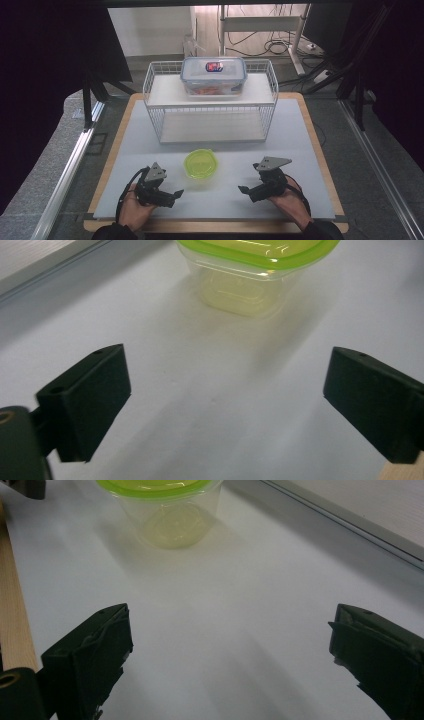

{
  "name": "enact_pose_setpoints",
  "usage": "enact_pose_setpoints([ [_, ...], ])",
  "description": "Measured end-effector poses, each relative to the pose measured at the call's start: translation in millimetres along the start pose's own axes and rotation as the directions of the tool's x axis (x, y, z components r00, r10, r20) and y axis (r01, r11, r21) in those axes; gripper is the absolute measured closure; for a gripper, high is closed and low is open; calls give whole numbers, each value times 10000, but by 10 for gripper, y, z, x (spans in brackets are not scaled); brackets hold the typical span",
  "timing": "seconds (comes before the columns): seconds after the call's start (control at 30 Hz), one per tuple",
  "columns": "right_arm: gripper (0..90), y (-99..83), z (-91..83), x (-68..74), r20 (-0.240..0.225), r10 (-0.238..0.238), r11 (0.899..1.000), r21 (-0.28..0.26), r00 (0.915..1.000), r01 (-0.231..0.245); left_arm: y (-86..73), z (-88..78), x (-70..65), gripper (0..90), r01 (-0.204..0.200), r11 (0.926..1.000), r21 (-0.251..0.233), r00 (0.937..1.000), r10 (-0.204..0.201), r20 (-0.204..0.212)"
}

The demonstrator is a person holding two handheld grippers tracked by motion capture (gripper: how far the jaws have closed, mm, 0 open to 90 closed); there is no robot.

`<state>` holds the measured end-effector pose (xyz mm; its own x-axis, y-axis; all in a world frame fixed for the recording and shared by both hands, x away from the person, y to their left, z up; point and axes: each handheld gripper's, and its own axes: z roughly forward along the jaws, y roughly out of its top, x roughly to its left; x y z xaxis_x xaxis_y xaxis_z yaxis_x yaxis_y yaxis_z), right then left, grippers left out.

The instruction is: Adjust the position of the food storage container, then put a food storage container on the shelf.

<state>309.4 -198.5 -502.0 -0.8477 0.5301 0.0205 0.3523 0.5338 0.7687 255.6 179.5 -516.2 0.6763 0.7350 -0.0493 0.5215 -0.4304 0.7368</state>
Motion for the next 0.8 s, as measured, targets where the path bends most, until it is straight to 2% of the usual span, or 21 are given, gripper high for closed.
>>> enact_pose_setpoints([
  [0.17, 28, -4, 7, 2, 76, -12, 10000, 15, 10000, 12, -53, -37, -1, 14, 187, 9996, -203, 9998, -186, 32],
  [0.57, 29, 79, 69, -64, -157, 708, 9973, -205, 9974, -712, -91, -46, -22, 11, -19, 9998, -185, 9999, 16, -163],
  [0.73, 6, 167, 126, -126, -352, 1381, 9900, -240, 9898, -1389, -100, -48, -31, 12, -126, 9998, -167, 9997, 123, -206],
  [0.8, 5, 205, 168, -161, -539, 1778, 9841, 46, 9826, -1778, -106, -50, -27, 12, -76, 9999, -97, 9998, 74, -180],
])
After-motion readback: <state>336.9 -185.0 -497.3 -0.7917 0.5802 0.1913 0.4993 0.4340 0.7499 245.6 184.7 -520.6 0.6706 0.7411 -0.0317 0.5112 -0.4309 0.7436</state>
